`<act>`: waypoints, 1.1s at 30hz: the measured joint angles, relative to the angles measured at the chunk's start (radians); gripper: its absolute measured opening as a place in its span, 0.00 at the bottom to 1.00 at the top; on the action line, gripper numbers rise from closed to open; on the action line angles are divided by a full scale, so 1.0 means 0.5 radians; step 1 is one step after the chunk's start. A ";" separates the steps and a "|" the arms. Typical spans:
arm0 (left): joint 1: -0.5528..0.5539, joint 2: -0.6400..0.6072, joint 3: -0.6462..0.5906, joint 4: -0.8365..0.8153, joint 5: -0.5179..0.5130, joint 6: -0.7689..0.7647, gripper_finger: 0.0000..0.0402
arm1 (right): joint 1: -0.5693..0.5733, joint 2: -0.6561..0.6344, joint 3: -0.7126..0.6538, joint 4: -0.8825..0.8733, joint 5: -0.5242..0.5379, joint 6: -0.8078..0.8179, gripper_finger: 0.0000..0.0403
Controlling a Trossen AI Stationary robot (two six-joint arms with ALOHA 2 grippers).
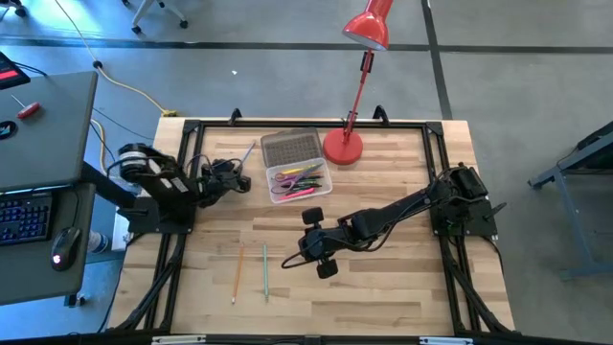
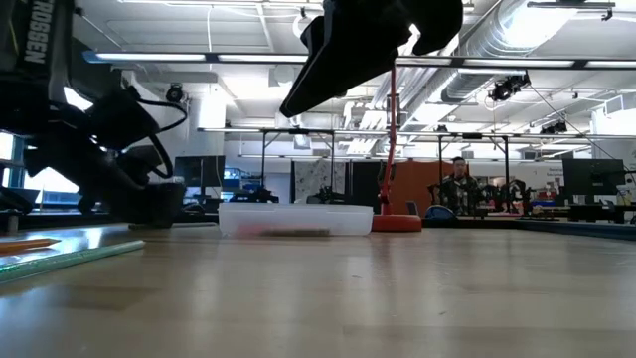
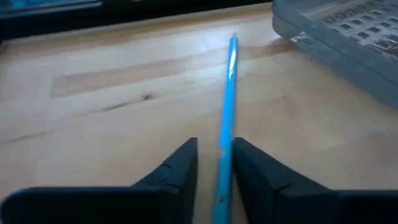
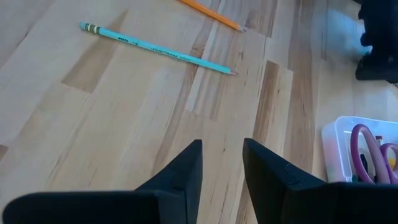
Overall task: Pick & place school supplies into a supply box
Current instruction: Put the blue pencil into the black supply box
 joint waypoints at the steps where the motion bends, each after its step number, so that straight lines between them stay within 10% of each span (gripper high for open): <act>1: 0.001 0.033 0.033 0.002 -0.009 0.031 0.30 | 0.000 0.000 0.000 0.000 0.000 -0.014 0.23; 15: 0.002 0.526 0.360 0.153 -0.213 -0.014 0.08 | 0.001 0.000 0.000 0.011 -0.008 -0.010 0.23; 25: 0.001 0.044 0.336 0.160 0.089 0.214 0.07 | 0.016 0.000 -0.001 -0.046 -0.008 0.069 0.23; 33: 0.002 -0.470 0.338 0.166 -0.042 0.389 0.07 | 0.030 0.000 -0.001 -0.154 -0.047 0.211 0.23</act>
